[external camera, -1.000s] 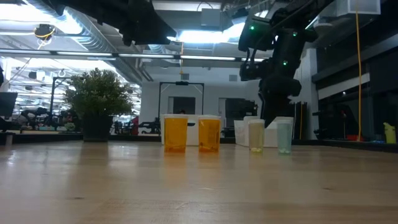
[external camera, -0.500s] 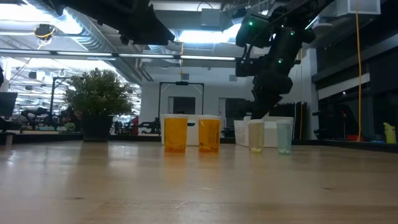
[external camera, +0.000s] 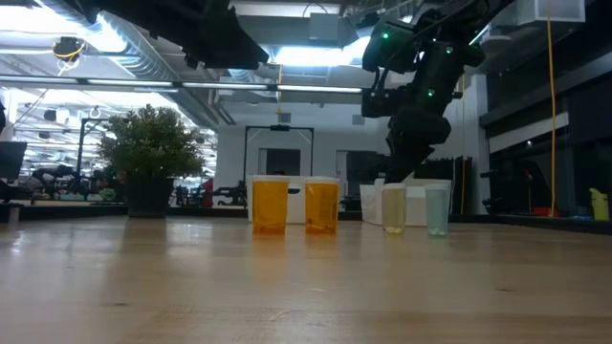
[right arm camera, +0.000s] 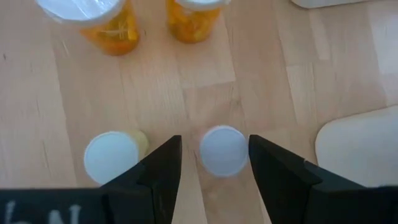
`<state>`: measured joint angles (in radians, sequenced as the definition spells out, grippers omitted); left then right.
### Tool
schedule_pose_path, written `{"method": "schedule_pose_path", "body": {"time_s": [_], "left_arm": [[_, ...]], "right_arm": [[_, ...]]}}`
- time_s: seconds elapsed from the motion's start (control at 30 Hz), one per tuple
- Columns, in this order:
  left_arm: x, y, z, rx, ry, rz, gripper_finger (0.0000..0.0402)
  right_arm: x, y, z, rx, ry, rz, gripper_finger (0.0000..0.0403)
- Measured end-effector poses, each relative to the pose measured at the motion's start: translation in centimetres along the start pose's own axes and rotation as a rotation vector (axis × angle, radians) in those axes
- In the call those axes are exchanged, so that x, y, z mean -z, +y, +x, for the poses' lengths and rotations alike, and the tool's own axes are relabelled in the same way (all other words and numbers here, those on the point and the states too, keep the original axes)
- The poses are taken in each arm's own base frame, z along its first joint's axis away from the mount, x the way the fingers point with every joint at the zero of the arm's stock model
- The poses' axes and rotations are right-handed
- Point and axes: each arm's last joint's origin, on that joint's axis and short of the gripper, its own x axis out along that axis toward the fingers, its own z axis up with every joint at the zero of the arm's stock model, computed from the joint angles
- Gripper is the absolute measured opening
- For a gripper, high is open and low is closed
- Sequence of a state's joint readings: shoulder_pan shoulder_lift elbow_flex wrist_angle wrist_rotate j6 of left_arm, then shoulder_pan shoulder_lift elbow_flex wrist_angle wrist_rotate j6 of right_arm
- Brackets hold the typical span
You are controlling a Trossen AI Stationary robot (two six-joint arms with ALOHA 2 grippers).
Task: Pick and place medicine bottles into bin by pill shape (circle, oval)
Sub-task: Put the pink pill bottle into the right white bin
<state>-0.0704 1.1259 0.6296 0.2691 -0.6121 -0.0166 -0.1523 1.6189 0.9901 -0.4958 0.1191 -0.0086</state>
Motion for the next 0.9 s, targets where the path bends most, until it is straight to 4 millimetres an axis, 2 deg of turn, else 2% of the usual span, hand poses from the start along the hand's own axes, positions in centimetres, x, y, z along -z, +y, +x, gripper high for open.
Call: {"method": "schedule_pose_path", "body": {"time_s": [0.37, 0.53, 0.63, 0.8, 0.9], "left_arm": [[0.0, 0.0, 0.0, -0.001, 0.0, 0.001, 0.0204], [0.0, 0.0, 0.0, -0.001, 0.001, 0.001, 0.0204], [0.0, 0.0, 0.0, -0.001, 0.001, 0.001, 0.0204], [0.0, 0.0, 0.0, 0.0, 0.001, 0.002, 0.0204], [0.0, 0.0, 0.0, 0.0, 0.001, 0.002, 0.0204]], "right_arm": [[0.0, -0.3, 1.4, 0.009, 0.02, -0.012, 0.0189], [-0.1, -0.3, 1.5, 0.025, 0.013, -0.011, 0.0186], [-0.1, -0.3, 1.5, 0.025, 0.01, -0.007, 0.017], [-0.1, -0.3, 1.4, 0.026, 0.007, 0.018, 0.0116], [-0.1, -0.4, 0.9, 0.026, 0.0, 0.029, 0.0111]]}}
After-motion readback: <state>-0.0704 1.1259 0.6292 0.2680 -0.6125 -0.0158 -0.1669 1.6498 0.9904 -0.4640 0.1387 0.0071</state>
